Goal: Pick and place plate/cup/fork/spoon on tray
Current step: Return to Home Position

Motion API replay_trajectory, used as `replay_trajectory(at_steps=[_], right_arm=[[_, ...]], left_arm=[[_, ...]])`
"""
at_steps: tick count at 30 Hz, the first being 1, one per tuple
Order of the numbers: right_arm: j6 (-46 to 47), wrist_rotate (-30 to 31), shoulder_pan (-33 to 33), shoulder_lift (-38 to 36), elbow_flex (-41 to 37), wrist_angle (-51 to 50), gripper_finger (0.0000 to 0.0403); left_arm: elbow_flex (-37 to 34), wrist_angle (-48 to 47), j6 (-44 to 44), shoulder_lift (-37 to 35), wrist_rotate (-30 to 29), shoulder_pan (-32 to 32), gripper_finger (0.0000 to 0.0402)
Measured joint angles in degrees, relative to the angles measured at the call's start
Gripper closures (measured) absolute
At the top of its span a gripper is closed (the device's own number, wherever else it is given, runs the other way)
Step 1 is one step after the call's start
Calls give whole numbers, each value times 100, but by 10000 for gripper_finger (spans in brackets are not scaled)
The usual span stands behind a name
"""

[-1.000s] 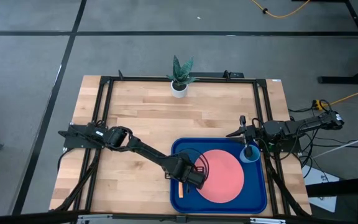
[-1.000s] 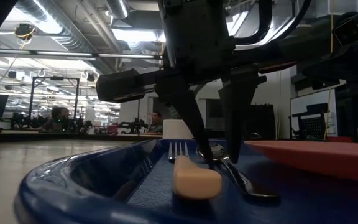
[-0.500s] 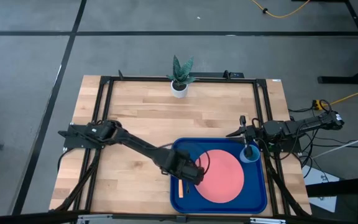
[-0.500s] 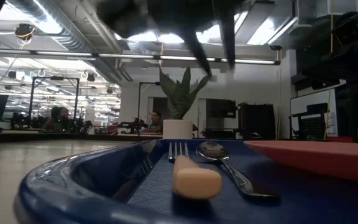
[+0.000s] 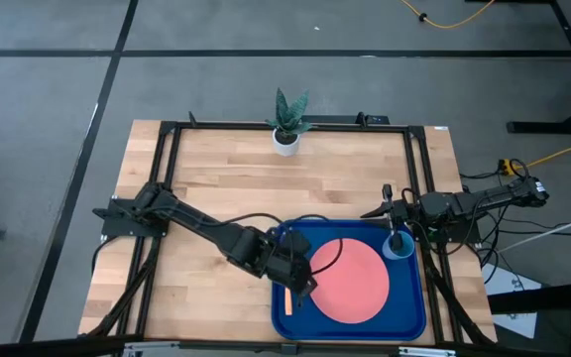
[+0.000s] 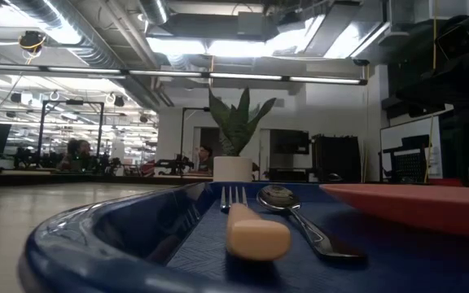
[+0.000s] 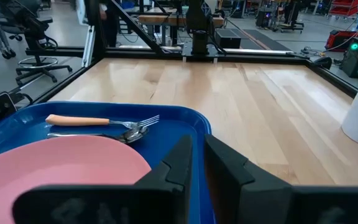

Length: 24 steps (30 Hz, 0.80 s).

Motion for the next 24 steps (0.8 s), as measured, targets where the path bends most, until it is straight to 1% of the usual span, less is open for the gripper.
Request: replay_trajectory(at_steps=[4,6,14,24], right_arm=[[1,-1,2,0,0,2,358],[1,-1,1,0,0,-2,358],[0,0,1,0,0,0,358],[0,0,0,0,0,0,358]], left_arm=[[0,70,601,-62,-561,-39,317],[-4,23,860,-73,-661,-53,317],[-4,282,721,-90,-717,-31,317],[-4,288,713,-88,-743,48,317]])
